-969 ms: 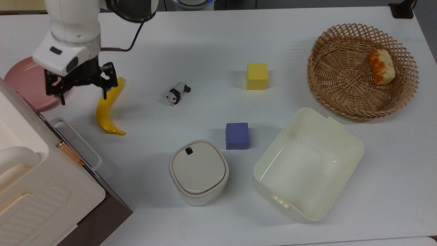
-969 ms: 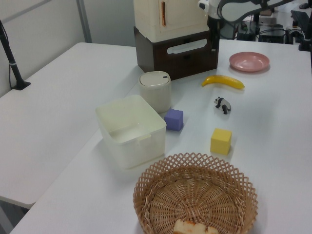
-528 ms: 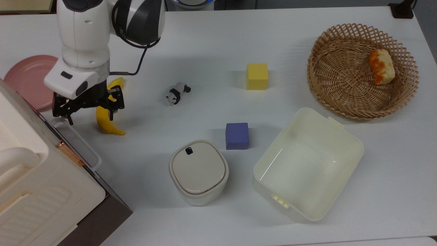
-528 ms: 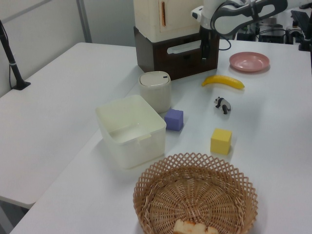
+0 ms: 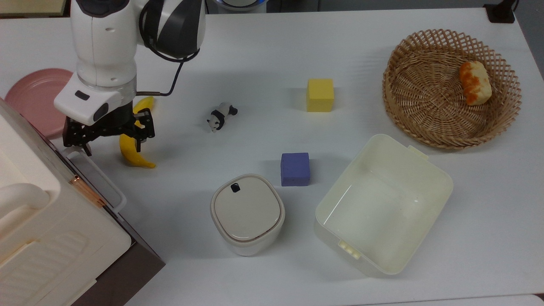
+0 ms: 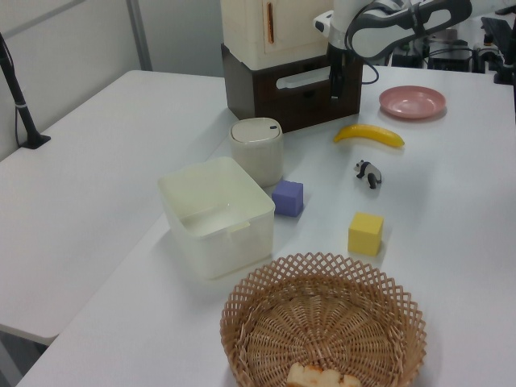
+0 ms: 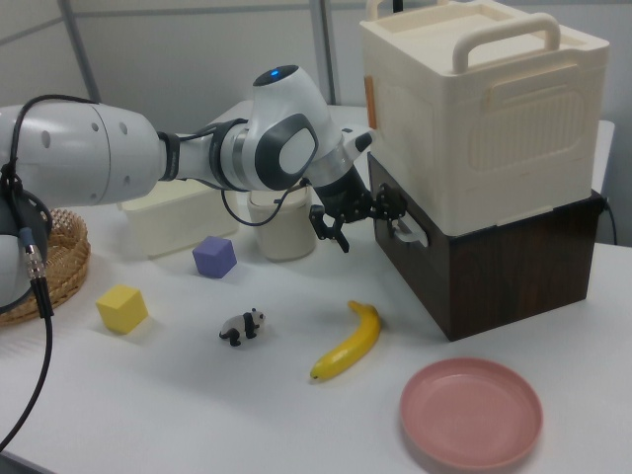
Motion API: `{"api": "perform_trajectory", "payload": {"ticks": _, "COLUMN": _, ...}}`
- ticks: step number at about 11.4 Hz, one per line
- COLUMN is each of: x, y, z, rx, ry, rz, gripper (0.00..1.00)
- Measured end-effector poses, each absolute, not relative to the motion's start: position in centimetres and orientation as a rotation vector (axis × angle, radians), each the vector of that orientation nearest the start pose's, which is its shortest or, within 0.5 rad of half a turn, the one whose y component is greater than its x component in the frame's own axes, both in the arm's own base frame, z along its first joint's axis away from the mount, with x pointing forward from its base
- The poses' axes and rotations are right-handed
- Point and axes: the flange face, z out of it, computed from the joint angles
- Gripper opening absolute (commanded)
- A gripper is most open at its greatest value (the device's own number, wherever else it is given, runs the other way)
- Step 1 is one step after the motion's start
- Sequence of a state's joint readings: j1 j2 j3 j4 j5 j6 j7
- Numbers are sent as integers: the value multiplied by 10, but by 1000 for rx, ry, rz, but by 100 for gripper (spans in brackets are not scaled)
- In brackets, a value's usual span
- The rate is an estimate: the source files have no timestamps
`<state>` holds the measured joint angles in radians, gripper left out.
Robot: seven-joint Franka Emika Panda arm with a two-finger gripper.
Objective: Open the drawer
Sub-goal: 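Lower the gripper and hook it onto the white drawer handle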
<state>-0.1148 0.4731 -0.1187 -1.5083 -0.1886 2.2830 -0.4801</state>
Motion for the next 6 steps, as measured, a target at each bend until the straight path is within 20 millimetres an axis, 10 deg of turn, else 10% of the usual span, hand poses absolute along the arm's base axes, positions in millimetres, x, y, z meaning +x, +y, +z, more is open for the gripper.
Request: {"api": "perform_trajectory", "payload": {"ticks": 6, "x": 703, "y": -159, "z": 464, "rx": -3369, "ry": -830, "rz": -458, "gripper": 100}}
